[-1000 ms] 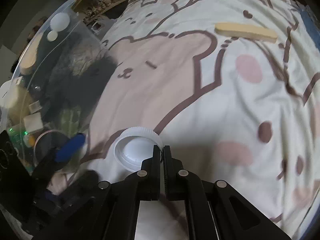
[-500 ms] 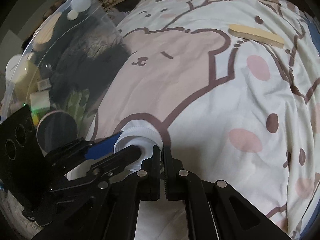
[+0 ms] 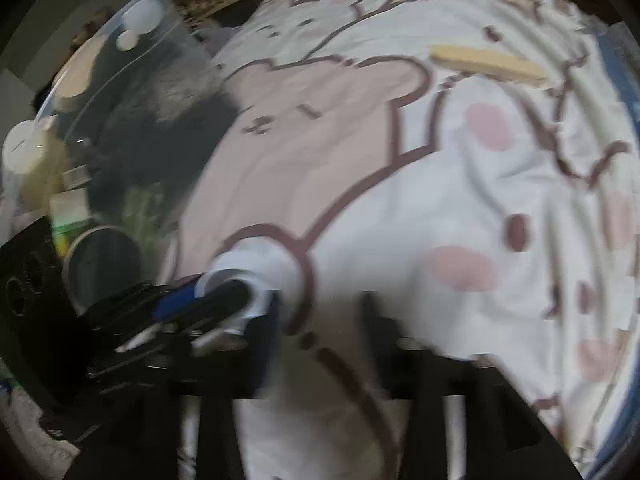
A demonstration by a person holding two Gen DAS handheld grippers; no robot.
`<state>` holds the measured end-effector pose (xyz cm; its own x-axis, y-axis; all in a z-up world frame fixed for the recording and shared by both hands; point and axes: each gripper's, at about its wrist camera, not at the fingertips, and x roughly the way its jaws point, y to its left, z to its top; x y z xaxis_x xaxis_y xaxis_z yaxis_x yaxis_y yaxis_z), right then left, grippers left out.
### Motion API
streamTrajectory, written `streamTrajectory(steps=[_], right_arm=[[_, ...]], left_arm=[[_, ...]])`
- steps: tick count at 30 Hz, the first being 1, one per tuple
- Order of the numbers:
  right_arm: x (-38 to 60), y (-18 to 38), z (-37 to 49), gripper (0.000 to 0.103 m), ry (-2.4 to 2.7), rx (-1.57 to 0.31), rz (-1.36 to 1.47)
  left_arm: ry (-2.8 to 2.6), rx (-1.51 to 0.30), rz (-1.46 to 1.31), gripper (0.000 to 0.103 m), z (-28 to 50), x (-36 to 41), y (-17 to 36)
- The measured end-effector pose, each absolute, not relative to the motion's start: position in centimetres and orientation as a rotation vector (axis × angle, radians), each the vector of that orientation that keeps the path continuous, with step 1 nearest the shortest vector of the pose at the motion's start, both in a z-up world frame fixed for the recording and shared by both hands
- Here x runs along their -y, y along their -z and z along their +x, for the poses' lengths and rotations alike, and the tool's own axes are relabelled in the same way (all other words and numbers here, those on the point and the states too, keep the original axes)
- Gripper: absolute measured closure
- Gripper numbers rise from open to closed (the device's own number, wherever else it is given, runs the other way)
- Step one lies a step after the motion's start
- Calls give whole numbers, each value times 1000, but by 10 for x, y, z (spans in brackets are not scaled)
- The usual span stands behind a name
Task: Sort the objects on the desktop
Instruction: 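Move the right tool over the wooden stick while the left tool holds the cap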
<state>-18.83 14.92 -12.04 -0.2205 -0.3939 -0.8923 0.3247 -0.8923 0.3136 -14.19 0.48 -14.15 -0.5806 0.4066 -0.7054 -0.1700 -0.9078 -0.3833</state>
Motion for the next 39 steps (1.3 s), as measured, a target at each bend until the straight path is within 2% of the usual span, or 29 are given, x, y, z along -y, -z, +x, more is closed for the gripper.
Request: streamTrajectory(steps=[5,11,13,14,15,18,20,28,34,39], right_arm=[[-167,110,-208,43,2254,97,1557],[-187,105,-270,43,2380,330,1496],[-186,102,-295,54,2453,322,1455],[-184,100,-307,65,2498,302,1434],[-182,100,-322,70,2531,294,1418],[-179,104,-362,78,2584,315,1417],[-177,109,-385,78,2616,314,1428],[-162,147,-434,79,2650,32,1577],[-161,141,-413,78,2535,-176,1634],[-171,148,-379,78,2409,-435,1771]], left_arm=[[-2529,411,-1255,88,-143,2,143],[-2541,364,-1260,88,-142,-3,144],[-2545,348,-1259,88,-141,-4,143],[-2548,348,-1265,88,-140,-4,143],[-2551,354,-1278,88,-139,-3,143],[-2556,352,-1299,88,-135,-4,141],[-2561,334,-1308,88,-134,-5,141],[-2563,369,-1318,88,-143,-2,146],[-2595,361,-1365,88,-148,4,151],[-2614,346,-1340,88,-142,3,144]])
